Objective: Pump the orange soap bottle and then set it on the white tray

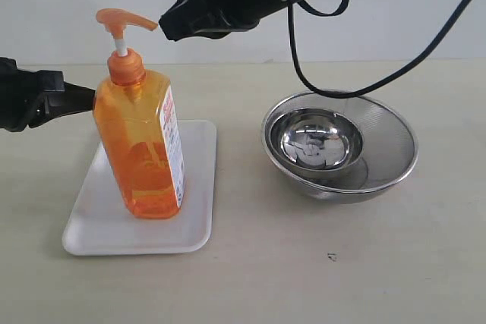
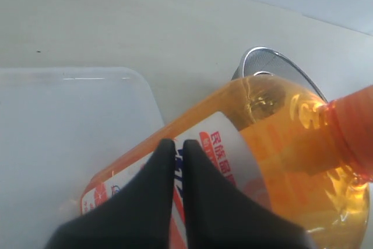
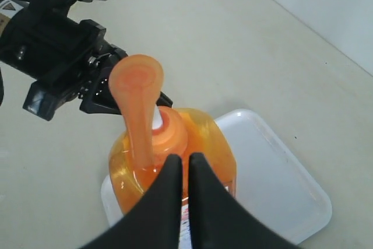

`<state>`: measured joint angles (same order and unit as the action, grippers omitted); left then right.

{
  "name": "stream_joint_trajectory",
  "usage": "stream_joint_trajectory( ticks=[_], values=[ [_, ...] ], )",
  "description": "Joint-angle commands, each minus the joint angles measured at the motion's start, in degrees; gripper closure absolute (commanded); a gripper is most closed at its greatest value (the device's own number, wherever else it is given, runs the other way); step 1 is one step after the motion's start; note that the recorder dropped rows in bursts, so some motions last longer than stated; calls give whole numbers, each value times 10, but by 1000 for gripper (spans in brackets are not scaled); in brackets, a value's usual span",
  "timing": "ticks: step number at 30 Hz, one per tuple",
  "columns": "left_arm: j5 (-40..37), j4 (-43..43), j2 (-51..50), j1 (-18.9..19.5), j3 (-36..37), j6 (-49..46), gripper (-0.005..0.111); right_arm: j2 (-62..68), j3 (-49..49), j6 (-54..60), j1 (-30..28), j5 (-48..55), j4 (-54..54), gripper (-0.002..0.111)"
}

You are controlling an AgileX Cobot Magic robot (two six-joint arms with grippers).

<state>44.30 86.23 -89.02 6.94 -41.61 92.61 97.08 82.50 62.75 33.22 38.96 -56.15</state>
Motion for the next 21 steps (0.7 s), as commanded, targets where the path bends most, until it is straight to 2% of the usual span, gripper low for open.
stream_joint_trajectory(
  ticks=[1, 10, 21],
  values=[
    [6, 2, 4, -2, 2, 5, 102, -5, 3, 3, 1, 11, -4, 109],
    [6, 3, 4, -2, 2, 7, 102, -6, 4, 3, 1, 20, -4, 109],
    [14, 6, 4, -2, 3, 10, 102, -15, 4, 12, 39, -1, 5, 109]
  ],
)
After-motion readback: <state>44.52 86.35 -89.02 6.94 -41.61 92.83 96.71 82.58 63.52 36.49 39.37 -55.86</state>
